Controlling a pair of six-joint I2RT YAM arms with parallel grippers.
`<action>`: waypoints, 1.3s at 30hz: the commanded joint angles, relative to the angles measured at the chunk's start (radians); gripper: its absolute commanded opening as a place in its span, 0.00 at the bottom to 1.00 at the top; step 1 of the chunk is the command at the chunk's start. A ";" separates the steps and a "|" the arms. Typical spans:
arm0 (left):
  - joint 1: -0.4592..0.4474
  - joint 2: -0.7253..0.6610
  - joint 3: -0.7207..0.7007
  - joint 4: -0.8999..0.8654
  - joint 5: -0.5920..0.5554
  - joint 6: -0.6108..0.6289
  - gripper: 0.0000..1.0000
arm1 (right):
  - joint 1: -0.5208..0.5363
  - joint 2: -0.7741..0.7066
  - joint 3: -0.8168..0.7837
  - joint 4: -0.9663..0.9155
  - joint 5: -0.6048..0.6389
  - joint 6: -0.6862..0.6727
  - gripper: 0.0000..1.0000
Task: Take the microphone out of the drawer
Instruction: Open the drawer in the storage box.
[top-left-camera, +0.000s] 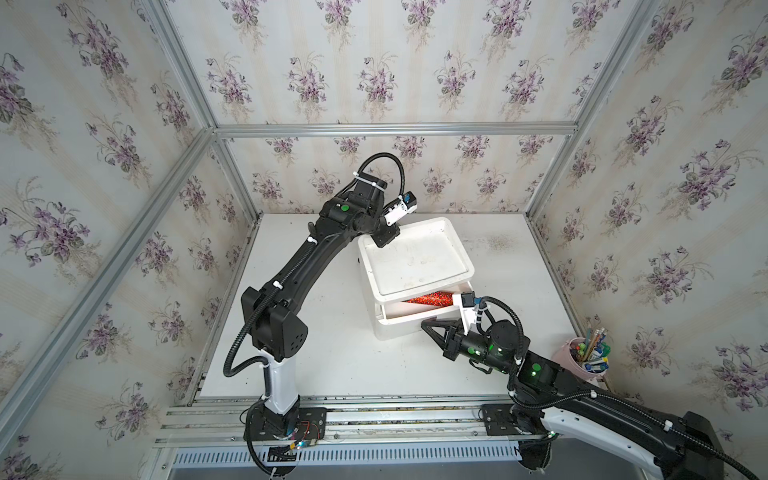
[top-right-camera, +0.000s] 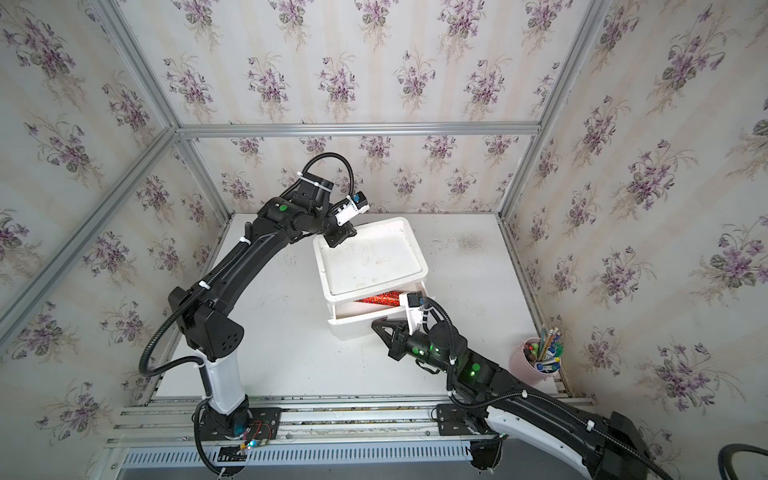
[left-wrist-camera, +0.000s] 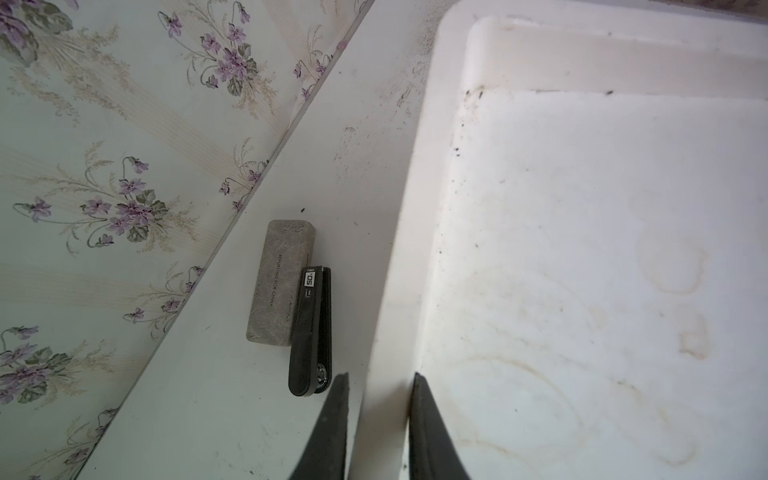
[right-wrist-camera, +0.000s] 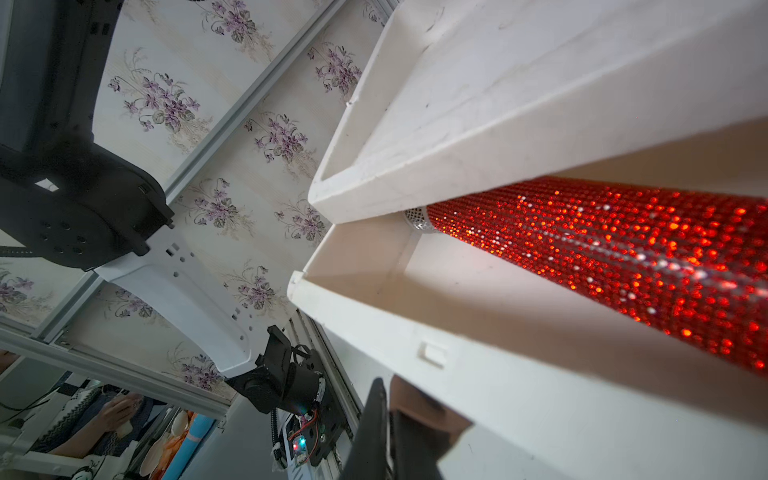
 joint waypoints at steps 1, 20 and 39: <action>-0.005 0.042 -0.020 -0.185 -0.095 -0.191 0.11 | 0.005 -0.011 -0.009 -0.003 -0.092 0.016 0.00; 0.006 0.035 -0.019 -0.165 -0.253 -0.182 0.05 | 0.005 -0.309 -0.005 -0.418 -0.058 0.052 0.00; 0.028 0.035 -0.002 -0.150 -0.339 -0.207 0.05 | 0.005 -0.393 0.021 -0.382 -0.394 -0.112 0.00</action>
